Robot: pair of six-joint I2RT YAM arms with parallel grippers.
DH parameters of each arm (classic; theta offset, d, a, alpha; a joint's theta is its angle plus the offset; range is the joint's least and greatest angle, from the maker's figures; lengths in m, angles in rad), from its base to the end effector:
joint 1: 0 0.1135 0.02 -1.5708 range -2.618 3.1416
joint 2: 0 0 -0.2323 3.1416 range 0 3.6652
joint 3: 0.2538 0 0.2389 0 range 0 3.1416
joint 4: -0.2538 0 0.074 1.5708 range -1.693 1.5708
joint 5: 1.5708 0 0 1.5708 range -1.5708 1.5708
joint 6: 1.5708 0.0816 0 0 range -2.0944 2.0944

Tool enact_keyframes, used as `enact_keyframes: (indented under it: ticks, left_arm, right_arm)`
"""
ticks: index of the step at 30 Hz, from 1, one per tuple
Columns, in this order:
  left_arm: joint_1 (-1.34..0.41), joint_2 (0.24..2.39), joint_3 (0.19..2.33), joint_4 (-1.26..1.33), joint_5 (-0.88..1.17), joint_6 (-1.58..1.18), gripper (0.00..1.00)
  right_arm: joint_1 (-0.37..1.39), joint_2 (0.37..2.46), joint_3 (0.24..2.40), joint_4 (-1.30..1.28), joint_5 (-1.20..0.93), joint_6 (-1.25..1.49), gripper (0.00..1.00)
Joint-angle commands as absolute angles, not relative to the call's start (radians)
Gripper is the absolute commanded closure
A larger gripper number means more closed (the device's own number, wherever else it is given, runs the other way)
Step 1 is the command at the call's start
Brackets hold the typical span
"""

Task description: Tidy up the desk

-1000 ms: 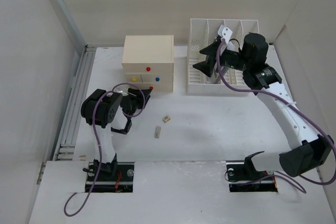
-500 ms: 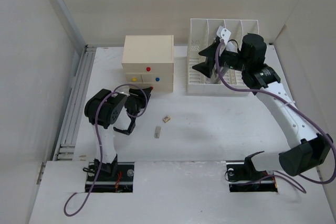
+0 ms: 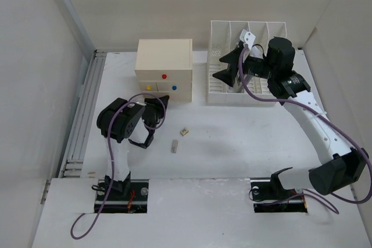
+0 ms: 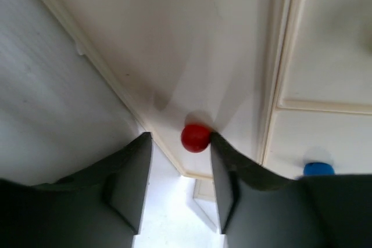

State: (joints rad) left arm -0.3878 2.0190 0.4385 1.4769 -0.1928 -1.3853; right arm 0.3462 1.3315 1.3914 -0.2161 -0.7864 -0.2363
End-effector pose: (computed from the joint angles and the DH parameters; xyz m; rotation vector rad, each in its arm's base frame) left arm 0.3129 -0.1109 0.0751 -1.0023 1.5110 -1.1514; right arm 0.2835 0.1637 0.3924 -1.0273 1.4030 0.7557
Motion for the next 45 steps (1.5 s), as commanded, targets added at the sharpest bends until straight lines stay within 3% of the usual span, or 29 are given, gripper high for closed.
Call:
enact_keyframes:
  ticks: [1, 11, 18, 36, 45]
  left_arm:
    - [-0.399, 2.008, 0.436, 1.809, -0.245, -1.353, 0.63]
    - [-0.408, 1.967, 0.445, 1.750, -0.273, -1.310, 0.75]
    - [-0.408, 1.921, 0.445, 1.695, -0.273, -1.276, 0.96]
    - [-0.566, 1.994, 0.123, 2.062, -0.362, -1.331, 0.96]
    - [-0.617, 1.965, 0.040, 2.072, -0.400, -1.322, 0.95]
  right_arm:
    - [0.341, 1.324, 1.388, -0.169, -0.821, -0.239, 0.29]
    - [0.341, 1.315, 1.388, -0.169, -0.830, -0.239, 0.29]
    - [0.341, 1.315, 1.388, -0.169, -0.839, -0.239, 0.29]
    - [0.341, 1.315, 1.388, -0.169, -0.867, -0.239, 0.29]
    - [0.341, 1.333, 1.388, -0.160, -0.876, -0.239, 0.29]
